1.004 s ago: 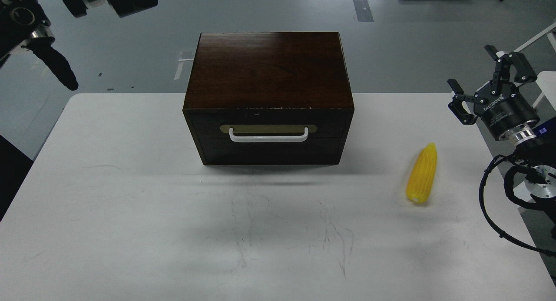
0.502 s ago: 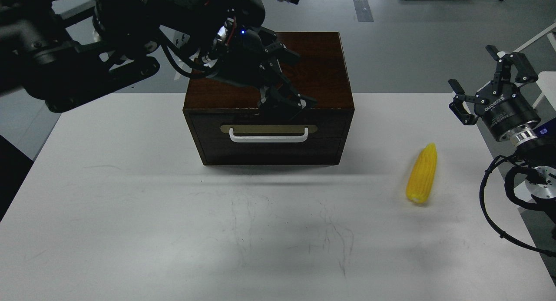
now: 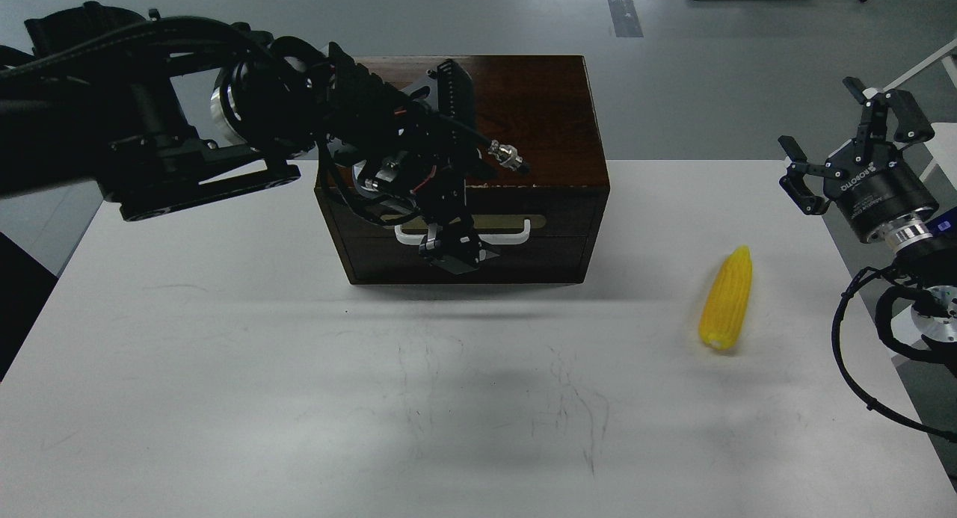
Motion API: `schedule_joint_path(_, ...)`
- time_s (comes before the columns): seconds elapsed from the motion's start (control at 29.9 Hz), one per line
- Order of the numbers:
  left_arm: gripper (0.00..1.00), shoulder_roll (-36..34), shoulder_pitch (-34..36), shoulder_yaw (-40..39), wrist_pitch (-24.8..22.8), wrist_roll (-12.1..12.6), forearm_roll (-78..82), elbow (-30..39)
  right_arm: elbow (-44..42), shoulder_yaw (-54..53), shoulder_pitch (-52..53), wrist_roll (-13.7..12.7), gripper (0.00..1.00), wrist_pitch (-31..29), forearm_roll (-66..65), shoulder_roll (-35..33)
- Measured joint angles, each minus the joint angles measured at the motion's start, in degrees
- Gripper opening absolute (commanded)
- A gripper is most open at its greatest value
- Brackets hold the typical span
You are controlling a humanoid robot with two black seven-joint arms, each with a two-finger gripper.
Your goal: Put corn in drawer with both arms
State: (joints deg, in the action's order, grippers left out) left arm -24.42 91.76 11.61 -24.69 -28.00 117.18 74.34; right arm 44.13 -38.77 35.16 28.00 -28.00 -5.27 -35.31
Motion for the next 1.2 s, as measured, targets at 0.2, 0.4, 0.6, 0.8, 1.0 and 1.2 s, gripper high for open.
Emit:
schedule_joint_path(0.2,0.98,0.51,-0.32,1.73,0.00,0.00,2.11,-0.14,0.06,0.00,0.00,0.00,1.00,0.00,0.00,-0.03)
schedule_joint_path(0.4,0.98,0.67,-0.52,3.05,0.00,0.00,2.94,-0.16,0.06,0.05,-0.18,0.00,1.00,0.00,0.00,-0.03)
schedule_joint_path(0.6,0.98,2.06,-1.26,3.25,0.00,0.00,4.88,-0.35,0.08,-0.06,-0.33,0.00,1.00,0.00,0.00,-0.03)
schedule_joint_path(0.8,0.98,2.43,-1.47,4.27,0.00,0.00,5.56,-0.59,0.08,-0.14,-0.40,0.00,1.00,0.00,0.00,-0.03)
schedule_joint_path(1.0,0.98,2.44,-2.12,5.24,0.00,0.00,6.48,-1.43,0.05,-0.13,-0.44,0.00,1.00,0.00,0.00,-0.03)
schedule_joint_path(1.2,0.98,2.39,-2.69,5.32,0.00,0.00,6.77,-1.48,-0.01,-0.08,-0.44,0.00,1.00,0.00,0.00,-0.03)
